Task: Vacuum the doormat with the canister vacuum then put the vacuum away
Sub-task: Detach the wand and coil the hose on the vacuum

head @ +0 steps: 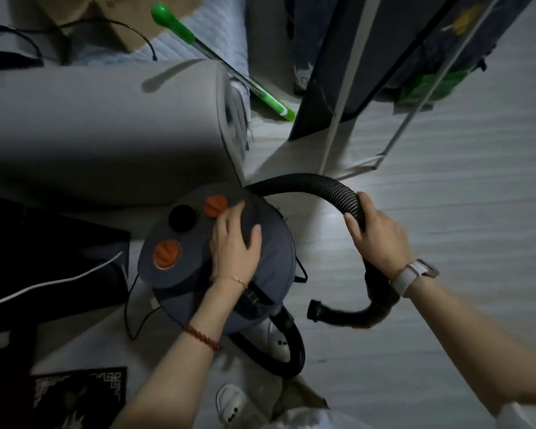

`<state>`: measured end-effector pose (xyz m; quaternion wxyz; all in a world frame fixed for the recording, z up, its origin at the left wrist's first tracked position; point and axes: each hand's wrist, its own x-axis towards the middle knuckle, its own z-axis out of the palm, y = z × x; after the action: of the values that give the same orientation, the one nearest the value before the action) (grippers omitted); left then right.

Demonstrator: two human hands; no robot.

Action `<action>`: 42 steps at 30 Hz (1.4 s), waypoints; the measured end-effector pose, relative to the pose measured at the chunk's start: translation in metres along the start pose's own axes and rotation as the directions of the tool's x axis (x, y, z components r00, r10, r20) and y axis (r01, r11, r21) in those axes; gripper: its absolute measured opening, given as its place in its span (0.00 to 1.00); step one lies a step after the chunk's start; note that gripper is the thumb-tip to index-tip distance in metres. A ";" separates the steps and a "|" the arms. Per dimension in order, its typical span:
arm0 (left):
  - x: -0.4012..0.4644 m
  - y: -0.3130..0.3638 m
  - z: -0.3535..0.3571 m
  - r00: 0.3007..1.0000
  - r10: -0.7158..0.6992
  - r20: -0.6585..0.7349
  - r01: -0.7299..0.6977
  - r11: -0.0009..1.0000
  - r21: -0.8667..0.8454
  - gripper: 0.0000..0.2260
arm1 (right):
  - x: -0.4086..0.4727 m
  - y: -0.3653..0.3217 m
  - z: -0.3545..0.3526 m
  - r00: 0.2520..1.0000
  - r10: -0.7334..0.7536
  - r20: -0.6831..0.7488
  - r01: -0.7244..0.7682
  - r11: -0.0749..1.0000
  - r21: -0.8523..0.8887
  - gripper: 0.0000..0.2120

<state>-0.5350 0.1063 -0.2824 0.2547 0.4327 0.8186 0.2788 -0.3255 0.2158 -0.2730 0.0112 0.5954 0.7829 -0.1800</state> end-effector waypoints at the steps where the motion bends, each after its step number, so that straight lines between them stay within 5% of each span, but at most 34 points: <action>1: -0.017 0.001 0.005 1.000 -0.017 0.008 0.017 0.999 -0.033 0.30 | -0.009 0.003 0.001 0.999 0.024 0.036 -0.026 0.999 0.036 0.24; 4: -0.060 0.004 0.019 0.998 -0.024 0.064 0.030 0.995 -0.092 0.23 | -0.034 0.002 -0.004 0.984 0.070 0.165 -0.098 0.980 0.171 0.25; 8: -0.114 0.011 0.039 0.934 -0.081 0.348 0.190 0.937 -0.293 0.12 | -0.058 -0.007 -0.014 0.959 0.059 0.277 -0.134 0.957 0.258 0.26; 12: -0.159 0.015 0.043 0.841 -0.096 0.532 0.345 0.852 -0.393 0.12 | -0.085 -0.019 -0.016 0.970 0.048 0.239 -0.154 0.880 0.449 0.20; 15: -0.193 0.019 0.038 0.796 -0.065 0.602 0.387 0.819 -0.424 0.15 | -0.105 -0.028 -0.009 0.981 0.085 0.177 -0.184 0.716 0.673 0.17; 19: -0.220 0.016 0.029 0.808 -0.026 0.588 0.401 0.757 -0.517 0.17 | -0.125 -0.044 0.006 0.956 0.233 0.177 -0.268 0.457 0.848 0.09; 22: -0.230 -0.002 0.027 0.851 -0.042 0.524 0.323 0.828 -0.459 0.19 | -0.144 -0.060 0.031 0.900 0.307 0.309 -0.403 0.315 0.859 0.15; 28: -0.244 -0.057 0.014 0.893 -0.219 0.394 0.329 0.915 -0.236 0.28 | -0.176 -0.066 0.072 0.885 0.050 0.462 -0.449 0.353 0.821 0.16; 30: -0.244 -0.073 0.009 0.885 -0.262 0.384 0.349 0.921 -0.176 0.21 | -0.181 -0.062 0.089 0.943 0.013 0.333 -0.273 0.605 0.748 0.19; 32: -0.238 -0.087 0.008 0.869 -0.260 0.421 0.329 0.939 -0.100 0.16 | -0.181 -0.052 0.105 0.989 -0.109 0.102 0.052 0.891 0.452 0.25; 33: -0.233 -0.094 0.009 0.858 -0.244 0.452 0.301 0.952 -0.057 0.16 | -0.179 -0.047 0.110 0.975 -0.224 -0.001 0.216 0.938 0.271 0.25; 35: -0.220 -0.109 0.014 0.826 -0.219 0.519 0.233 0.972 0.040 0.18 | -0.171 -0.033 0.120 0.854 -0.517 -0.059 0.517 0.856 -0.028 0.21; 38: -0.199 -0.133 0.016 0.785 -0.257 0.563 0.179 0.965 0.192 0.20 | -0.160 -0.012 0.140 0.684 -0.718 0.130 0.728 0.660 -0.184 0.23; 42: -0.179 -0.156 0.013 0.850 -0.284 0.444 0.148 0.937 0.317 0.24 | -0.146 -0.014 0.160 0.697 -0.716 0.047 0.716 0.689 -0.109 0.17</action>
<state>-0.5257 -0.1165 -0.3658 0.4191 0.4235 0.8029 0.0167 -0.3274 0.0299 -0.3848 -0.0244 0.2416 0.9622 -0.1234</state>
